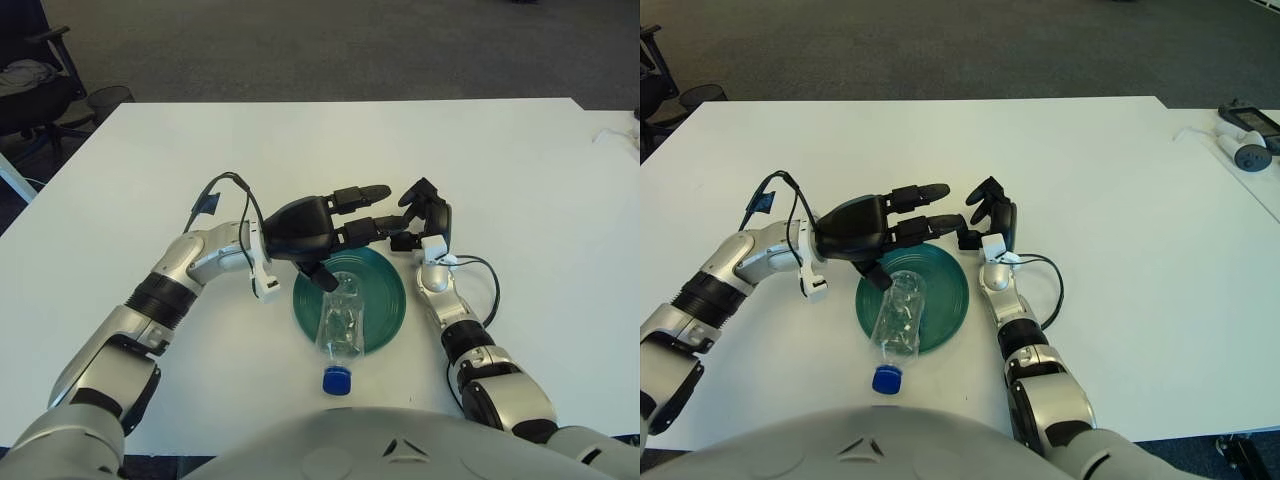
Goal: Put the bottle into the plate.
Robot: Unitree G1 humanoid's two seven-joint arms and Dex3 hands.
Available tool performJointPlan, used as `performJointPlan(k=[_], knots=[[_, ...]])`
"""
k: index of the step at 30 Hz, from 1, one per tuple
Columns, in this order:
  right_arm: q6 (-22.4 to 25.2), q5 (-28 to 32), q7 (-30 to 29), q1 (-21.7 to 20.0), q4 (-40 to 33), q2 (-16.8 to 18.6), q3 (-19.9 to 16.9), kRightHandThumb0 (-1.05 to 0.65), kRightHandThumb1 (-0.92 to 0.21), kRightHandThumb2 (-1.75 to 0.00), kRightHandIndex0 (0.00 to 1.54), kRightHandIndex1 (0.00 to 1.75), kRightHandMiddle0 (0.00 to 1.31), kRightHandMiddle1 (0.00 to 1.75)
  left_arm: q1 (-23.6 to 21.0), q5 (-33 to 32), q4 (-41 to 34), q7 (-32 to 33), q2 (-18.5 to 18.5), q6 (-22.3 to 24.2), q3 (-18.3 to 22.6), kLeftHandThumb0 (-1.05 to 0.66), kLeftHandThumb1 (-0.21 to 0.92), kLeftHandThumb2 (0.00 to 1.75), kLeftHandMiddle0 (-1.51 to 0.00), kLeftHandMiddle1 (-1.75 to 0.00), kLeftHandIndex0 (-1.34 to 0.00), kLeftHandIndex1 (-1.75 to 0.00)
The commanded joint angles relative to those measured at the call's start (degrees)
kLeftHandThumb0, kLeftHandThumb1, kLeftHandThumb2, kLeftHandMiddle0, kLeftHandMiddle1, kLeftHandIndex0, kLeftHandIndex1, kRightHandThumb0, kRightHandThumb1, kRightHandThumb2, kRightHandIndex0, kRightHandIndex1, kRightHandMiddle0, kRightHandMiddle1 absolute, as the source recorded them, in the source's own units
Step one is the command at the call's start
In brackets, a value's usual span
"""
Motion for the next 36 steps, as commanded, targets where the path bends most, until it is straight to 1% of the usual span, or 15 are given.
performJointPlan(k=[1,2,5,8,10,12,13,14,15,16,18,22,27,31,36], knots=[[3.9,3.8,2.8,5.6,0.7,2.1,-1.6,0.00,0.08,-1.75,0.90,1.70,0.71,1.74,-2.4,-6.4,2.4,-1.8,-1.0,2.1,2.2,-0.97,0.92,0.90,-0.09,-0.02,0.00,-0.42],[4.5,4.2,3.3,5.7,0.2,2.3,-1.7,0.00,0.08,-1.75,0.90,1.69,0.71,1.74,-2.4,-7.3,2.6,-2.2,-1.2,2.3,2.4,-0.96,0.92,0.89,-0.10,-0.02,0.00,-0.44],[6.7,6.0,6.3,6.7,-2.1,2.6,-1.9,0.00,0.09,-1.75,0.92,1.66,0.71,1.75,0.0,-15.4,0.4,-5.3,-2.7,7.2,3.7,-0.95,0.92,0.84,-0.13,-0.03,0.00,-0.55],[7.8,7.0,8.2,7.5,-3.7,2.9,-2.2,0.00,0.09,-1.74,0.94,1.63,0.70,1.75,2.0,-23.6,-2.1,-6.8,-4.4,11.1,6.0,-0.92,0.92,0.78,-0.23,-0.06,-0.02,-0.81],[8.4,7.5,9.0,7.8,-4.6,3.1,-2.3,0.00,0.08,-1.72,0.93,1.63,0.70,1.75,2.3,-27.2,-1.9,-6.3,-6.1,12.1,7.7,-0.89,0.92,0.75,-0.32,-0.15,-0.06,-1.00],[8.8,7.6,9.3,8.2,-5.3,3.3,-2.4,0.00,0.07,-1.72,0.93,1.62,0.69,1.75,2.4,-28.7,-1.7,-6.2,-7.0,12.4,8.8,-0.86,0.92,0.72,-0.30,-0.55,-0.11,-1.20],[9.2,7.6,9.6,8.4,-5.8,3.3,-2.4,0.00,0.07,-1.71,0.93,1.62,0.69,1.75,2.8,-30.2,-0.9,-4.5,-8.8,12.3,10.3,-0.86,0.92,0.71,-0.29,-0.62,-0.11,-1.24],[9.4,7.9,10.1,8.6,-6.3,3.4,-2.5,0.00,0.07,-1.71,0.93,1.62,0.68,1.75,3.1,-32.0,0.2,-2.2,-11.2,12.6,12.3,-0.78,0.92,0.68,-0.29,-1.02,-0.15,-1.42],[9.7,8.1,10.6,8.7,-6.6,3.4,-2.6,0.00,0.05,-1.69,0.91,1.63,0.67,1.75,3.3,-33.2,1.1,-0.7,-13.0,12.8,13.9,-0.63,0.88,0.68,-0.35,-1.28,-0.19,-1.54],[9.8,8.4,11.2,8.9,-6.9,3.4,-2.8,0.00,0.05,-1.69,0.91,1.63,0.67,1.75,3.3,-34.4,1.4,1.3,-15.2,13.5,15.7,-0.58,0.86,0.68,-0.38,-1.37,-0.21,-1.58],[10.0,8.7,12.0,9.1,-7.4,3.5,-3.0,0.00,0.03,-1.68,0.90,1.64,0.65,1.75,3.3,-35.1,1.5,2.7,-17.2,14.4,17.5,-0.46,0.78,0.74,-0.54,-1.59,-0.27,-1.68],[10.3,9.0,12.8,9.5,-8.2,3.8,-3.2,0.00,0.02,-1.67,0.89,1.65,0.64,1.75,3.7,-36.6,0.2,5.4,-20.7,18.7,20.7,-0.41,0.67,0.86,-0.70,-1.71,-0.35,-1.73],[10.0,9.0,13.5,9.9,-8.6,4.0,-3.7,0.00,0.01,-1.66,0.88,1.65,0.63,1.75,2.8,-42.1,0.8,8.9,-24.0,29.4,26.9,-0.42,0.51,1.06,-0.90,-1.74,-0.46,-1.74],[10.1,8.7,13.6,10.1,-8.9,4.1,-3.8,0.00,0.00,-1.66,0.87,1.66,0.63,1.75,3.6,-43.4,-1.6,9.4,-25.9,34.0,28.3,-0.43,0.45,1.15,-1.01,-1.74,-0.51,-1.75],[10.1,9.1,14.5,10.5,-9.4,4.2,-3.9,0.00,-0.01,-1.65,0.86,1.67,0.62,1.75,7.0,-43.8,-4.5,9.7,-27.6,38.5,29.0,-0.44,0.39,1.21,-1.09,-1.75,-0.54,-1.75]])
